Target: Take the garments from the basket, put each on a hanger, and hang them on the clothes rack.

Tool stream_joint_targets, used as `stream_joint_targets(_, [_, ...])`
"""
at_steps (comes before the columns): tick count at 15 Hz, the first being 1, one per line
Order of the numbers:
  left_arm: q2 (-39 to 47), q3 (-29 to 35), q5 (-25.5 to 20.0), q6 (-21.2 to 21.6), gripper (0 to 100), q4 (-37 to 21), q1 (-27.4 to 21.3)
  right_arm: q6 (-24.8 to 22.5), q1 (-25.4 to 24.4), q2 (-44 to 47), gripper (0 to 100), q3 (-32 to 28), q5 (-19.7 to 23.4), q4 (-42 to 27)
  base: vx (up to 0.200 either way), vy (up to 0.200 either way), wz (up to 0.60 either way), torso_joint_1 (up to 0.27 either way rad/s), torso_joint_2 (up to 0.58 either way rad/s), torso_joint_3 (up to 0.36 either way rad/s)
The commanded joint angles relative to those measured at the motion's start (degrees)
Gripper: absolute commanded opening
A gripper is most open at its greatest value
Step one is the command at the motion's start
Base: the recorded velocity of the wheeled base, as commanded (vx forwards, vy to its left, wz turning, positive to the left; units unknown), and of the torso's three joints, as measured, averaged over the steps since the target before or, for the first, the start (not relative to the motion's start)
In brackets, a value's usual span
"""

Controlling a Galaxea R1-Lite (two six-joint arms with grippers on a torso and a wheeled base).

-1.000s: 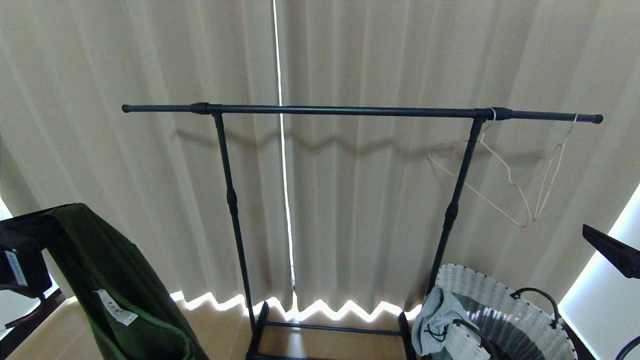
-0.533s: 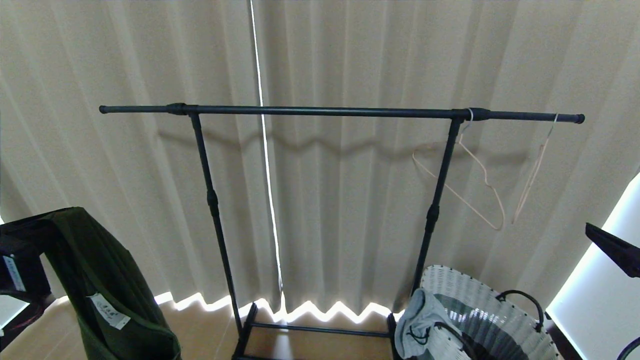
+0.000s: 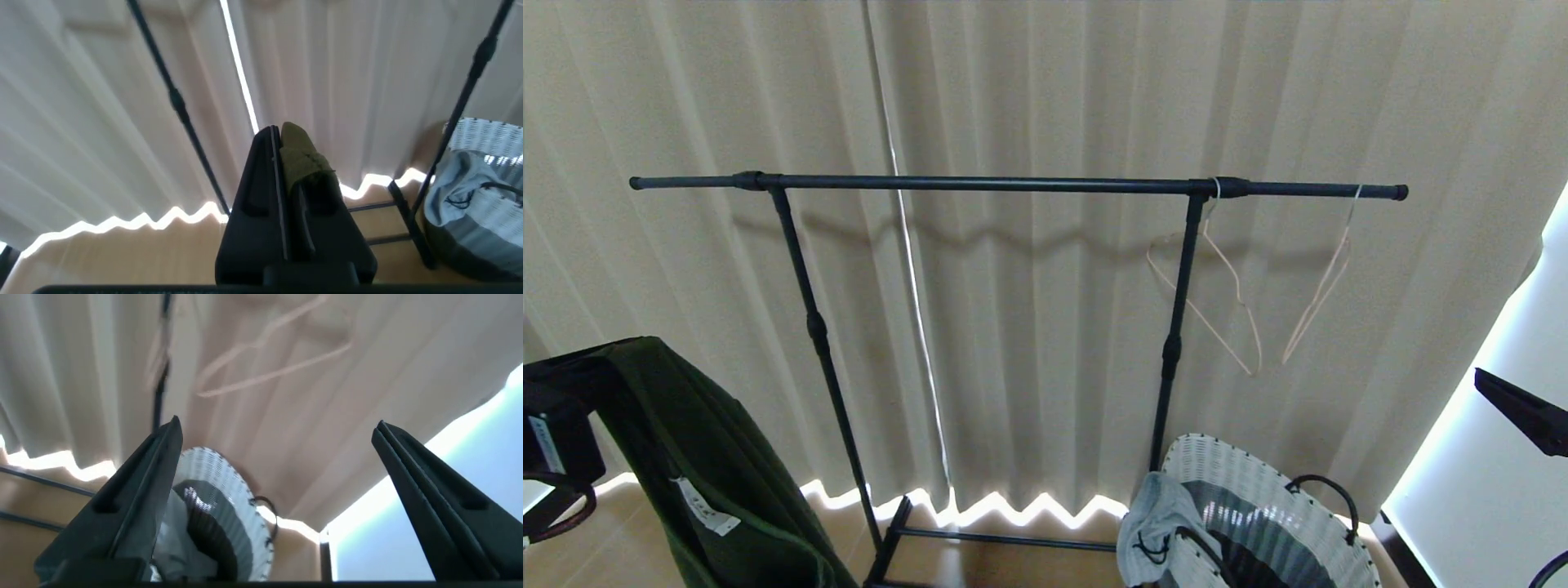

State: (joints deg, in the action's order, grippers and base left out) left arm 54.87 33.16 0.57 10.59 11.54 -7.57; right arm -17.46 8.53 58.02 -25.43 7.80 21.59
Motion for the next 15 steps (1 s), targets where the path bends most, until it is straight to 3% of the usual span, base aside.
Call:
stream_joint_targets(1, [-0.03, -0.11, 0.04, 0.3, 0, 0.06, 0.01, -0.03, -0.01, 0.26, 100, -0.06, 0.11, 0.03, 0.0, 0.0, 0.0, 0.0, 0.0, 0.0])
stream_joint_targets(5, [0.15, -0.02, 0.04, -0.05, 0, 0.06, 0.01, -0.03, -0.01, 1.05, 100, -0.23, 0.37, 0.03, 0.0, 0.0, 0.0, 0.0, 0.0, 0.0])
stream_joint_targets(15, [-0.03, -0.81, 0.04, 0.22, 0, 0.06, 0.1, 0.85, -0.01, 6.85, 100, -4.19, 1.95, 0.03, 0.18, 0.0, 0.0, 0.003, 0.0, 0.002])
